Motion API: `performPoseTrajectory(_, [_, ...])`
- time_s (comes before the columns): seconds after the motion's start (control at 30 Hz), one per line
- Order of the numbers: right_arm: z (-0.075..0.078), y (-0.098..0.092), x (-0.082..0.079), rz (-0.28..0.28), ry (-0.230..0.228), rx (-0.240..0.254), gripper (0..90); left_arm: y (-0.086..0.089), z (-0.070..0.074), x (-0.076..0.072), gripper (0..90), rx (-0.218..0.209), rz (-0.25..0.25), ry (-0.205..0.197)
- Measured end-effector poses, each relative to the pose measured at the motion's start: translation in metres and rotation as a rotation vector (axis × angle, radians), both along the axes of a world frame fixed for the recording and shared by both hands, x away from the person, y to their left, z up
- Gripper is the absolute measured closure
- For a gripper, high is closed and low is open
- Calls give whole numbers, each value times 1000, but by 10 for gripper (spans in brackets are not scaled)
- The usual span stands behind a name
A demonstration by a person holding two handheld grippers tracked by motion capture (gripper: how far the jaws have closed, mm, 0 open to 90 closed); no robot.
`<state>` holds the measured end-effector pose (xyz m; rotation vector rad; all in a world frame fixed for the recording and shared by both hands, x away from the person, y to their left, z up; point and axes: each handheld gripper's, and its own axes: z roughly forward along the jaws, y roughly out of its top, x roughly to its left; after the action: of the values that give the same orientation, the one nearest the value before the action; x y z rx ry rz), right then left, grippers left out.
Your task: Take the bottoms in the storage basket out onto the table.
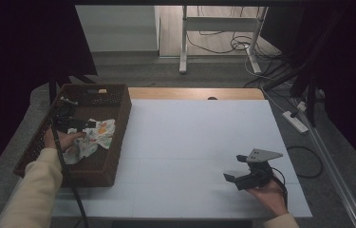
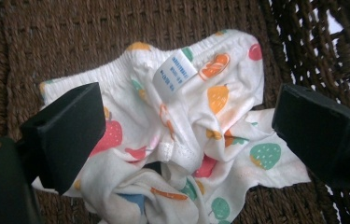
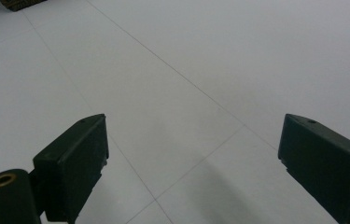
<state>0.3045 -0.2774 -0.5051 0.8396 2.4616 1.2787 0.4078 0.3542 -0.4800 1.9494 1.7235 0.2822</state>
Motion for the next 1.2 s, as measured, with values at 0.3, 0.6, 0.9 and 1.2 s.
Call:
performPoseTrajectory(0.3, [0,0,0,-1,0,-3,89,-1,-10,6,86,42,-5,83])
performPoseTrajectory(0.6, [0,0,0,0,2,-3,89,-2,-18,11,80,69,-3,148])
performPoseTrajectory(0.9, [-1,1,0,0,4,-9,89,-3,-26,14,71,90,-17,205])
performPoseTrajectory(1.2, [-1,1,0,-1,5,-11,89,-5,-32,17,71,107,-37,250])
